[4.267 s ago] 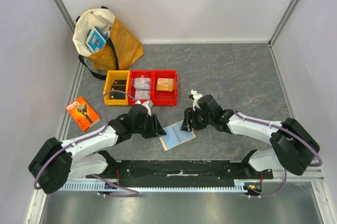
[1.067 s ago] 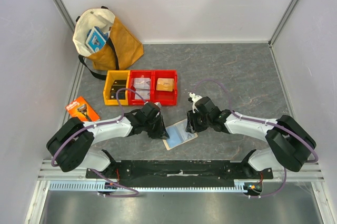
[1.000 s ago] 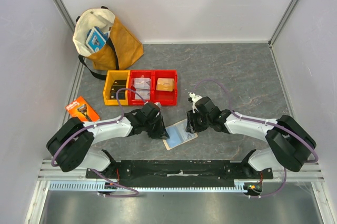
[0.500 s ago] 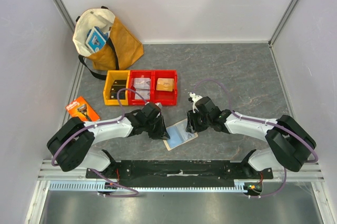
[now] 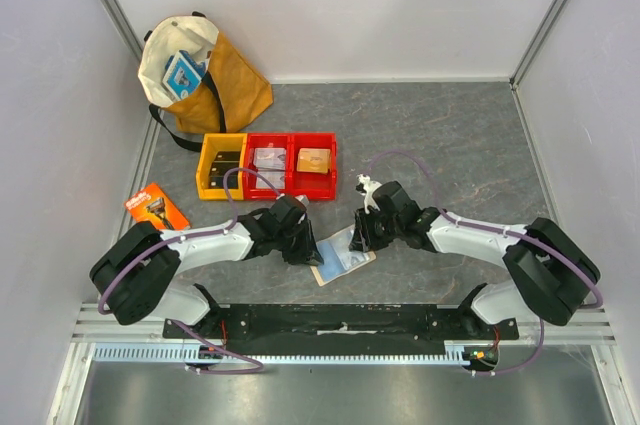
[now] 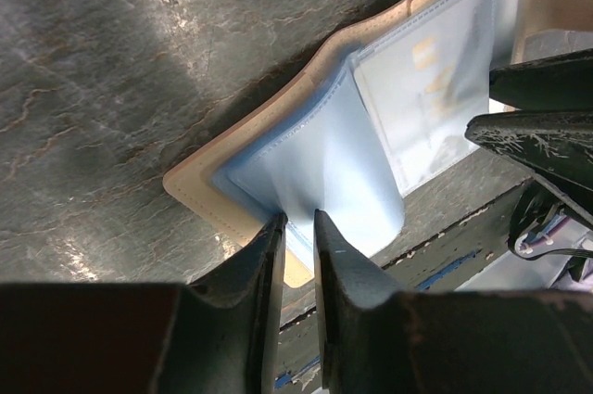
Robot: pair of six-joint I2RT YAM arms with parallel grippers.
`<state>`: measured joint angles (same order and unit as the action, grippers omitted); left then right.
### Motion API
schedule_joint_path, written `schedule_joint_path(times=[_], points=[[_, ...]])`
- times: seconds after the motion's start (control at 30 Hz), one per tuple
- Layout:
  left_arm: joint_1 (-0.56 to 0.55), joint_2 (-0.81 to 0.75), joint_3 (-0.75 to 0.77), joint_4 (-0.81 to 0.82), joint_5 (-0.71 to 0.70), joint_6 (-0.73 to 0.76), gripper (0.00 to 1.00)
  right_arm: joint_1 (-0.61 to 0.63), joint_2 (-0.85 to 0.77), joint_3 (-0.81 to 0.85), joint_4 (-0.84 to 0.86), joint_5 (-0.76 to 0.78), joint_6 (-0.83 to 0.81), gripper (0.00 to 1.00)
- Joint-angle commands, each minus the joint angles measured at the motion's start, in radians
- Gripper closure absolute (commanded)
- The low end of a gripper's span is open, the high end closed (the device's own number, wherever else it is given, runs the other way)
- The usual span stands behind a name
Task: Take the credit cards out of the card holder
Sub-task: Remove the credit card from the card holder.
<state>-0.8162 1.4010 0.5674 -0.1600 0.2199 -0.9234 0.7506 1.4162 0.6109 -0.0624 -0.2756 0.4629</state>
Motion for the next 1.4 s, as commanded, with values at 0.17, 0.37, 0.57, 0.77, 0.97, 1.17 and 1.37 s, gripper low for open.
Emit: schedule_joint_path(times=[0.17, 0.37, 0.57, 0.77, 0.97, 1.17, 1.37], points=[[-0.029, 0.043, -0.023, -0.039, -0.004, 0.028, 0.74, 0.053, -0.033, 0.024, 0.128, -0.163, 0.071, 0.69], [-0.029, 0.029, -0.027, -0.042, -0.011, 0.023, 0.74, 0.087, -0.059, 0.052, 0.127, -0.16, 0.072, 0.7], [-0.031, -0.014, -0.047, -0.041, -0.04, -0.002, 0.75, 0.105, -0.019, 0.073, 0.127, -0.201, 0.06, 0.62], [-0.029, -0.053, -0.058, -0.041, -0.06, -0.017, 0.74, 0.145, 0.052, 0.098, 0.139, -0.252, 0.056, 0.52], [-0.031, -0.144, -0.074, -0.087, -0.129, -0.058, 0.74, 0.122, -0.003, 0.082, 0.104, -0.129, 0.052, 0.54], [-0.031, -0.263, -0.063, -0.176, -0.214, -0.081, 0.74, 0.047, -0.013, 0.04, 0.108, -0.146, 0.046, 0.57], [-0.032, -0.281, -0.023, -0.152, -0.18, -0.051, 0.75, 0.023, 0.023, 0.007, 0.183, -0.186, 0.069, 0.59]])
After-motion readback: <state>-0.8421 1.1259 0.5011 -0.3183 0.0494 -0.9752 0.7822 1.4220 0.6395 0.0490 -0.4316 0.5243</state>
